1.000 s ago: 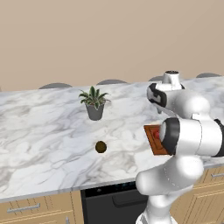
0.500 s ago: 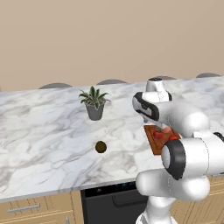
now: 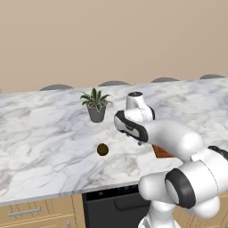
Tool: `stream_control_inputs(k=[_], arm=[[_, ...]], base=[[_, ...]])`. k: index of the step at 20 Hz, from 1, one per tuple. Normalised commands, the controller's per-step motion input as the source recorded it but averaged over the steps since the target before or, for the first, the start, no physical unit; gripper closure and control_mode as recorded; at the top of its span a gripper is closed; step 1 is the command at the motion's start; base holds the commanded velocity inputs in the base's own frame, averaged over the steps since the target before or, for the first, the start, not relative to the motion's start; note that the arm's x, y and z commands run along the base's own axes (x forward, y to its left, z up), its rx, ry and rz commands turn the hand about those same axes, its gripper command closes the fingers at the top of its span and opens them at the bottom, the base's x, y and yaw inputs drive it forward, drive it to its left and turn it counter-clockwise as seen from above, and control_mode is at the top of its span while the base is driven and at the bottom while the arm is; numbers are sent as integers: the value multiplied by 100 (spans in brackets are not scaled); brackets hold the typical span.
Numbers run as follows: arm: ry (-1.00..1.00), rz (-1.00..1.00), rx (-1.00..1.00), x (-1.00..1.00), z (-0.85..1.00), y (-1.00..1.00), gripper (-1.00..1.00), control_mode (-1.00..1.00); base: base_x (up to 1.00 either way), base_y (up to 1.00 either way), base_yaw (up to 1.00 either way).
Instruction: Place the avocado, onion, tomato, and bell pepper on the cutting board.
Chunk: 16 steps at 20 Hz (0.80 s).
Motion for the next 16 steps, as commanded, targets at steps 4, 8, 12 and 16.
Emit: stream_control_inputs(k=[4,8,12,16], arm=[[3,7,5,-1,18,81,-100,-100],[5,12,1,-7,30,63,-100,-100],[1,17,0,-13,36,34,-100,-100],[0,26,-4,-20,9,8,-100,-100]], base=[[0,0,0],[0,0,0],[0,0,0],[0,0,0]])
